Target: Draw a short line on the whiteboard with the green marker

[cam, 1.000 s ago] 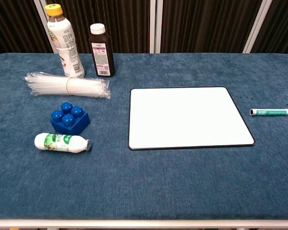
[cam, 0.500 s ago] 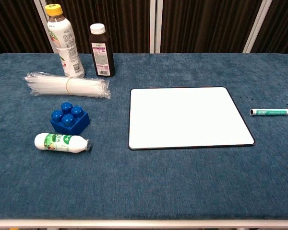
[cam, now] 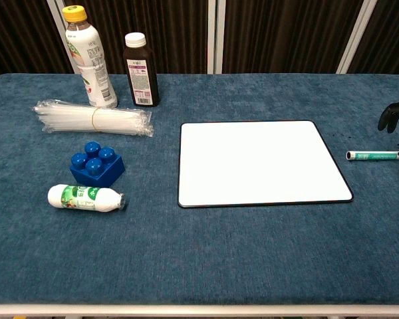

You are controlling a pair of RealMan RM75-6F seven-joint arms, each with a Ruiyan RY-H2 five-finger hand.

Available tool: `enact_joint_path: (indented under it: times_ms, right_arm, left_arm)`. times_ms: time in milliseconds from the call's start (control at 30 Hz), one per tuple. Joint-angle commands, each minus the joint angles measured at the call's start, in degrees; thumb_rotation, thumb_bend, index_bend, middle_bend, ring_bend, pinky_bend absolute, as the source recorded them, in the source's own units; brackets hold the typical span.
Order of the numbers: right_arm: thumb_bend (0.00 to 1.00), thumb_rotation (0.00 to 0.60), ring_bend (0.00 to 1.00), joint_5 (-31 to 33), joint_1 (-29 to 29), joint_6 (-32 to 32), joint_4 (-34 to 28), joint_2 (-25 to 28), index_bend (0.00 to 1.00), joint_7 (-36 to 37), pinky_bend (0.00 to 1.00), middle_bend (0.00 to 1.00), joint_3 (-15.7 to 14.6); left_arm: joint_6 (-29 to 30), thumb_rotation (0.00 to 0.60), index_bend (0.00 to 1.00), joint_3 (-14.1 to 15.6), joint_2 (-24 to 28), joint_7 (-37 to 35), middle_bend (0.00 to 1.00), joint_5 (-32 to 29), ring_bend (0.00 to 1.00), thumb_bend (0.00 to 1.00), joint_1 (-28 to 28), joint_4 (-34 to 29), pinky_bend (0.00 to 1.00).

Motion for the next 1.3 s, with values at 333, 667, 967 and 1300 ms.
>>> enact_joint_path:
  times_ms: [333,667,967,1300]
  right_arm:
    - [0.22,0.600,0.19,1.62,3.22,-2.88,7.45,-5.96,0.43,-2.00,0.11,0.42,-0.82]
    - [0.28,0.600,0.22,2.40,4.77,-4.19,10.25,-8.41,0.46,-3.34,0.11,0.46,-1.08]
    - [0.31,0.600,0.25,2.97,5.30,-4.11,11.31,-9.77,0.51,-4.83,0.12,0.50,-1.30]
    - [0.35,0.600,0.34,-0.27,4.89,1.27,1.57,-4.69,0.66,-2.79,0.16,0.59,-0.69]
  left_arm:
    - [-0.39,0.600,0.06,-0.03,-0.30,-0.60,0.00,-0.22,0.00,0.00,-0.03,0.53,0.00]
    - [-0.58,0.600,0.06,0.04,-0.81,-1.47,0.00,-0.55,0.00,0.00,0.21,1.58,0.00]
    - [-0.67,0.600,0.06,0.10,-1.27,-2.41,0.00,-0.69,0.00,0.00,0.42,2.57,0.00]
    - [-0.49,0.600,0.06,0.12,-1.27,-3.22,0.00,-0.26,0.00,0.00,0.53,2.94,0.00]
